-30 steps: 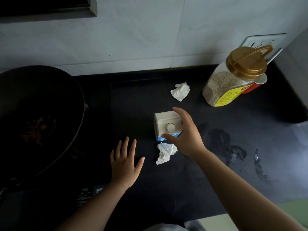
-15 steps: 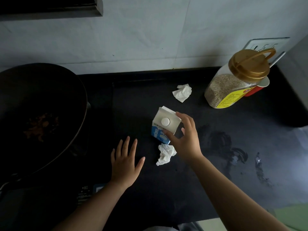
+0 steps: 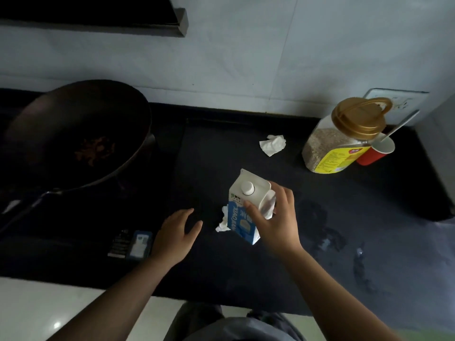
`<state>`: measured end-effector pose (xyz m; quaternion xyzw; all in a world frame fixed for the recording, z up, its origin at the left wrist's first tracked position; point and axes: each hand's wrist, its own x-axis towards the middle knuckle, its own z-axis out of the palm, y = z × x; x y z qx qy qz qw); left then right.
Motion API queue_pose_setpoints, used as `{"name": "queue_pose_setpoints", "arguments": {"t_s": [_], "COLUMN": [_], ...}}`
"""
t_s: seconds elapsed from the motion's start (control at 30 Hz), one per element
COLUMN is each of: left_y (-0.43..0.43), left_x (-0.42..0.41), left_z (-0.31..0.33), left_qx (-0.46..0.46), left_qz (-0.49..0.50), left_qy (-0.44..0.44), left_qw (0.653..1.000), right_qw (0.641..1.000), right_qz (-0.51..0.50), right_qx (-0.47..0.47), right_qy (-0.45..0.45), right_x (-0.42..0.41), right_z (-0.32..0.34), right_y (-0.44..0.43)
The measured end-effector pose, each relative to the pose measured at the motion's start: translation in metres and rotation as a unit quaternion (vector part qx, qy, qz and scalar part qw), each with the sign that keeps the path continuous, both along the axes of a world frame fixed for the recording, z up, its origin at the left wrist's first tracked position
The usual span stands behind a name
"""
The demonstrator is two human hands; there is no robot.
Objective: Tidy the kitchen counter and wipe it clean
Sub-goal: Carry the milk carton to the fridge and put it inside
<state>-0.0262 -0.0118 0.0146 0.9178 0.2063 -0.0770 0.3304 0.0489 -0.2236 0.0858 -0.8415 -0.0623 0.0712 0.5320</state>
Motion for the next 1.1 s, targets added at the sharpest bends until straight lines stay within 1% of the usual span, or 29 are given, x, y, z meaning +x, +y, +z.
{"name": "queue_pose_setpoints", "arguments": {"t_s": [0.07,0.13,0.23,0.37,0.47,0.57,0.67,0.73,0.87,1.0,1.1], "left_y": [-0.022,-0.048,-0.094,-0.156,-0.195,-0.225,-0.244,-0.252,-0.262,-0.267,-0.271], "left_x": [-0.029,-0.06,-0.106,-0.169,-0.218,-0.263,-0.3,-0.322,-0.371,-0.438,-0.5], "left_z": [0.011,0.019,0.027,0.032,0.031,0.034,0.036,0.037,0.045,0.048,0.047], "left_qx": [-0.072,-0.112,-0.129,-0.157,-0.159,-0.149,-0.132,-0.133,-0.139,-0.138,-0.129], "left_qz": [0.077,0.137,0.216,0.321,0.394,0.463,0.517,0.549,0.6,0.669,0.715], "left_qy": [-0.013,-0.027,-0.068,-0.103,-0.105,-0.102,-0.1,-0.092,-0.087,-0.095,-0.108], "left_qw": [0.994,0.984,0.966,0.928,0.899,0.868,0.84,0.82,0.783,0.724,0.679], "right_qw": [0.999,0.997,0.987,0.968,0.949,0.923,0.891,0.881,0.861,0.81,0.767], "right_qz": [0.032,0.076,0.158,0.249,0.31,0.377,0.447,0.469,0.504,0.582,0.638], "right_qx": [0.004,-0.003,-0.015,-0.024,-0.04,-0.066,-0.072,-0.069,-0.063,-0.065,-0.062], "right_qy": [0.002,-0.003,0.003,0.028,0.048,0.048,0.016,0.009,-0.035,-0.036,-0.031], "right_x": [-0.015,-0.03,-0.057,-0.088,-0.111,-0.136,-0.158,-0.174,-0.216,-0.283,-0.351], "right_z": [0.005,0.007,0.006,-0.001,-0.011,-0.014,-0.013,-0.012,-0.015,-0.019,-0.019], "right_y": [-0.018,-0.037,-0.066,-0.097,-0.106,-0.107,-0.1,-0.091,-0.07,-0.041,-0.015]}}
